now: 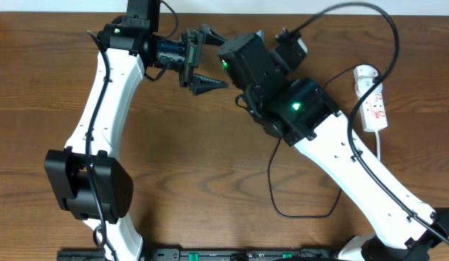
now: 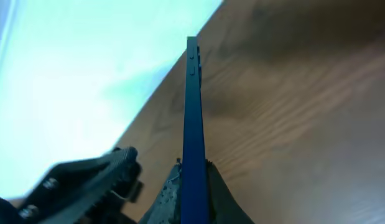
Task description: Plug charger to phone and switch on socket
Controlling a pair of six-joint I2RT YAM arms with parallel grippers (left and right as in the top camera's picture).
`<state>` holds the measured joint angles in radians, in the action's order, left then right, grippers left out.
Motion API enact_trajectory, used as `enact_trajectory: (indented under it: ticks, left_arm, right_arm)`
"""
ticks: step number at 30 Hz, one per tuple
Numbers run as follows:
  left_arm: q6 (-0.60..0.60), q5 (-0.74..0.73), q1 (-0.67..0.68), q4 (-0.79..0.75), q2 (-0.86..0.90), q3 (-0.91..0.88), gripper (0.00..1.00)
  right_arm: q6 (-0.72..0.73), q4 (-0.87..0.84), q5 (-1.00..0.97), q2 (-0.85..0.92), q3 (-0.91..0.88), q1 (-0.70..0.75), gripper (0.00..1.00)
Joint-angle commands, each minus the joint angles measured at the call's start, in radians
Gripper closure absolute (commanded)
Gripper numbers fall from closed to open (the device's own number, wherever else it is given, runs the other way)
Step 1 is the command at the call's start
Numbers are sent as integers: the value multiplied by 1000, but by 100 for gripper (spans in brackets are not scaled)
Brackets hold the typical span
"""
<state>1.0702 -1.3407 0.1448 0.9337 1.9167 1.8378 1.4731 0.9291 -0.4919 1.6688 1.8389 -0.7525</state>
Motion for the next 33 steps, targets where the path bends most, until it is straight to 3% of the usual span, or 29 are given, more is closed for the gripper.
enact_trajectory:
  ticks: [1, 5, 6, 12, 33]
  left_arm:
    - [70, -68, -4, -2, -28, 9, 14]
    - [88, -91, -4, -6, -28, 9, 23]
    - [87, -91, -4, -9, -28, 9, 31]
    - [87, -92, -4, -9, -28, 9, 41]
    - [114, -156, -4, -9, -28, 9, 45]
  right_arm:
    - [218, -3, -21, -36, 17, 0, 99]
    - [266, -4, 0, -36, 17, 1, 99]
    - [266, -6, 27, -36, 17, 1, 99]
    - [264, -5, 103, -48, 17, 17, 99]
    - [263, -12, 259, -98, 10, 60, 99]
